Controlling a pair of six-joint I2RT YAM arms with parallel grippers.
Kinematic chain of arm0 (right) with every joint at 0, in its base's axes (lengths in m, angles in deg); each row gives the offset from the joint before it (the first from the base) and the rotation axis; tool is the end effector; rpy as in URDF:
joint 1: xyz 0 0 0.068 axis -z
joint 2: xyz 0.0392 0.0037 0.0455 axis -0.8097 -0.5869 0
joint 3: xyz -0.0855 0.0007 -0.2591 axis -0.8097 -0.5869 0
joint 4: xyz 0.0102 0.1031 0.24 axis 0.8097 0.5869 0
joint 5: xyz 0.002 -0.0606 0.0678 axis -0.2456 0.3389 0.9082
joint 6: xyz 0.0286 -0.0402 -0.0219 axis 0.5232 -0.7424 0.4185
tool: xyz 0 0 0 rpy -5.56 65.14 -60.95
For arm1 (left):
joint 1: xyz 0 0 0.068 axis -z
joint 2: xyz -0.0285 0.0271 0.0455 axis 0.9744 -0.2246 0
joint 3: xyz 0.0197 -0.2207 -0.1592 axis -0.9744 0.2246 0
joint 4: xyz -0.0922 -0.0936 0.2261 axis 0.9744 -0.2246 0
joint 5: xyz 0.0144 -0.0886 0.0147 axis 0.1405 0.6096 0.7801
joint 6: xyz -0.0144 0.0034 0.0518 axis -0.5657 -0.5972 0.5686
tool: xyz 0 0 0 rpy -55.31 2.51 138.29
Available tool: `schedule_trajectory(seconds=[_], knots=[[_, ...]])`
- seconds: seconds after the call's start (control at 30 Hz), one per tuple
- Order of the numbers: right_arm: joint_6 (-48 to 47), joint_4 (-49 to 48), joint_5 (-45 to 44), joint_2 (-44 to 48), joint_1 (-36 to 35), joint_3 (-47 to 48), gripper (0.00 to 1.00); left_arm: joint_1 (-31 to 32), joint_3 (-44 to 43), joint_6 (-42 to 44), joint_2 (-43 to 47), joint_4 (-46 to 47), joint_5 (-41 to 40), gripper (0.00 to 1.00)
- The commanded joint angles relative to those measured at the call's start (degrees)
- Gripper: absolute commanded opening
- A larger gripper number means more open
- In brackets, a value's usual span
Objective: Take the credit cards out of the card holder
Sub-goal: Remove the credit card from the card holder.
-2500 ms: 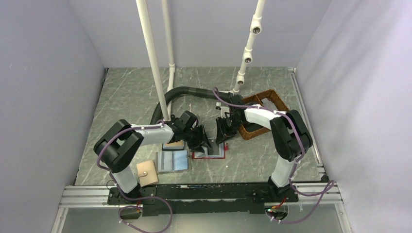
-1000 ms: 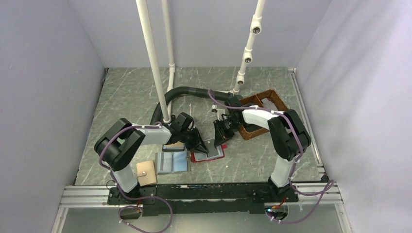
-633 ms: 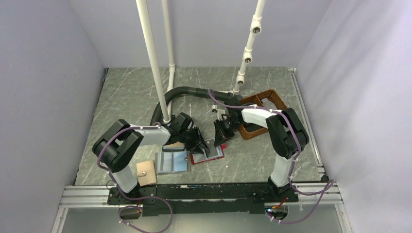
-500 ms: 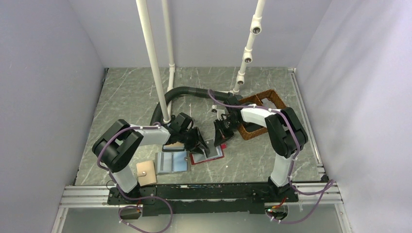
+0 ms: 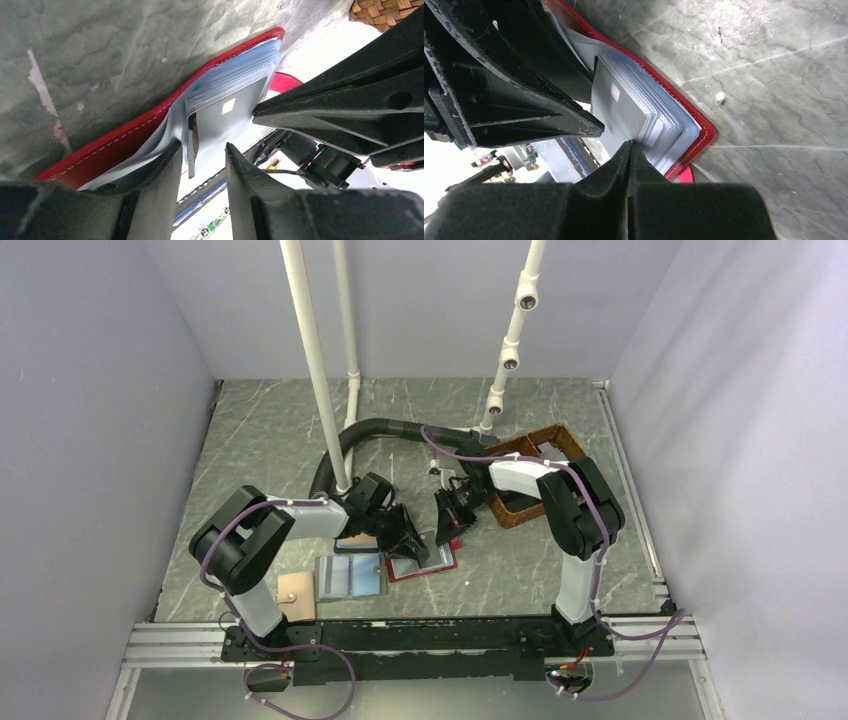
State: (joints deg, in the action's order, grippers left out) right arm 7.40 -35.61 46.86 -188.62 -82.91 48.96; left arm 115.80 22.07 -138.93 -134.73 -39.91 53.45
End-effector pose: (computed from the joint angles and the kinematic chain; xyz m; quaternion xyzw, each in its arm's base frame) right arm 0.2870 0.1873 0.1323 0.2288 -0.8877 -0.3985 0.0300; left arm 0.2284 -0.2056 0.1249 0.1328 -0.9183 0.3730 0.0072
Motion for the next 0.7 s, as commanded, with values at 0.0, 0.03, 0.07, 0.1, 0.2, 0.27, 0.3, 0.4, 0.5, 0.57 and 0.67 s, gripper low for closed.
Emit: schedule_trajectory(seconds=[0.0,0.03,0.07,0.1,0.2,0.27,0.3,0.4,0.5,0.57,0.67], knots=[[-0.1,0.3,-7.8,-3.8,-3.1,0.6,0.02,-0.1,1.5,0.1,-1.6,-0.2,-3.1,0.41],[0.1,0.3,-7.5,-4.1,-3.1,0.6,0.02,-0.2,1.6,0.0,-1.6,0.0,-3.1,0.39],[0.3,0.1,-6.8,-4.2,-3.2,0.5,0.02,-0.3,1.9,-0.1,-1.7,0.2,-3.0,0.36],[0.4,0.1,-6.6,-4.1,-3.3,0.5,0.02,-0.4,2.1,-0.2,-1.8,0.6,-2.8,0.33],[0.5,0.4,-7.0,-4.7,-3.6,0.7,0.00,-0.7,2.6,-0.4,-2.5,3.1,-2.2,0.18],[0.4,0.5,-7.6,-5.0,-3.6,0.7,0.00,-0.9,2.8,-0.2,-2.8,4.6,-1.7,0.00],[0.4,0.6,-8.1,-5.1,-3.5,0.7,0.00,-0.9,2.8,0.0,-2.7,5.0,-1.6,0.00],[0.3,0.7,-10.5,-4.8,-3.4,0.3,0.00,-1.0,3.0,1.6,-1.1,5.1,-1.9,0.00],[0.1,0.4,-13.1,-3.8,-2.8,-0.7,0.01,-1.4,3.4,3.8,1.5,3.5,-2.6,0.00],[-0.1,0.2,-14.2,-3.3,-2.3,-1.2,0.02,-2.0,4.6,4.9,2.9,3.7,-2.1,0.00],[-0.7,0.5,-15.2,-3.5,-2.1,-1.2,0.02,-3.2,6.3,6.0,3.9,5.5,0.3,0.00]])
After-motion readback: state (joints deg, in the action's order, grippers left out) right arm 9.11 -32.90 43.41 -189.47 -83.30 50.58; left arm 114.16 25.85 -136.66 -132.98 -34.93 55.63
